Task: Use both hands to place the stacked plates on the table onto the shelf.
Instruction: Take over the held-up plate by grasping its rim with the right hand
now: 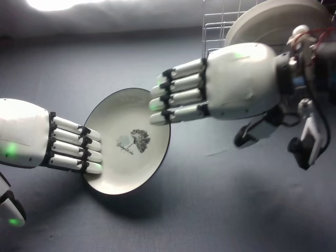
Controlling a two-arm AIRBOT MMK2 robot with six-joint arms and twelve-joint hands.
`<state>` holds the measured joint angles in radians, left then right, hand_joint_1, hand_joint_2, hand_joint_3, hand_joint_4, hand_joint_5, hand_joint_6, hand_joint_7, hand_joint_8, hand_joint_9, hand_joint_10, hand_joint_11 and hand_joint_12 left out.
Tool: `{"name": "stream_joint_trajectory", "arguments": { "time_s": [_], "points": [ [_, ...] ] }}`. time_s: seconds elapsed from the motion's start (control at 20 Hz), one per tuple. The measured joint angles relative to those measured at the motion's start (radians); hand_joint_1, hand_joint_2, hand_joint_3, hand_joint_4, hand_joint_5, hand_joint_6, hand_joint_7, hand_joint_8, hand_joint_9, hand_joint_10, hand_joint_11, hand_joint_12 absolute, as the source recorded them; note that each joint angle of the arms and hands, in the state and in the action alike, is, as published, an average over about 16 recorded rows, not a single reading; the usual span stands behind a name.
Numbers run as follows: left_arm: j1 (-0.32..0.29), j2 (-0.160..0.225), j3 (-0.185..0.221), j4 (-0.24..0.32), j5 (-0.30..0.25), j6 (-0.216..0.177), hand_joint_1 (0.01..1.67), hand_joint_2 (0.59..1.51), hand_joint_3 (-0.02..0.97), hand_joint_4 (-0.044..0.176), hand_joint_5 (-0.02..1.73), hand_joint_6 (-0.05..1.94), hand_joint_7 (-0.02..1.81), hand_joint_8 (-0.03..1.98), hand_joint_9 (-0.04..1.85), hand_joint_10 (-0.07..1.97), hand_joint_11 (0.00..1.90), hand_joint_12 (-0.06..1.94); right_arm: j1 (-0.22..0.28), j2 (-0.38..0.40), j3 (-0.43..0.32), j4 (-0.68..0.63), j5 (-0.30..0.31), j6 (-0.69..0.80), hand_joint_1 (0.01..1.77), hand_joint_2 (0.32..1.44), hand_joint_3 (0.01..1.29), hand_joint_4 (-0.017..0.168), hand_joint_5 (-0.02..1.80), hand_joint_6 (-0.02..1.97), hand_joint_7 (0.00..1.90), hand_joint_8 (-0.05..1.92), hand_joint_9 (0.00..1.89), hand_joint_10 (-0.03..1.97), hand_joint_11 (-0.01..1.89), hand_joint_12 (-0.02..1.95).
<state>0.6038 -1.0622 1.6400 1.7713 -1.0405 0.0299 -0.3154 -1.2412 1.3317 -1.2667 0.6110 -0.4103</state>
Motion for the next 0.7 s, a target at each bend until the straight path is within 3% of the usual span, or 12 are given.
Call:
{"name": "stream_joint_trajectory", "arguments": {
  "time_s": [0.7],
  "points": [
    [-0.002,-0.001,0.001,0.000,-0.001,0.001,0.01,1.020,0.011,-0.011,-0.01,-0.03,0.00,-0.01,0.00,0.00,0.01,0.00,-0.024,-0.238,0.177,0.096,-0.037,-0.065,0.99,0.90,0.01,0.005,0.09,0.02,0.05,0.00,0.06,0.02,0.02,0.54]
  ]
}}
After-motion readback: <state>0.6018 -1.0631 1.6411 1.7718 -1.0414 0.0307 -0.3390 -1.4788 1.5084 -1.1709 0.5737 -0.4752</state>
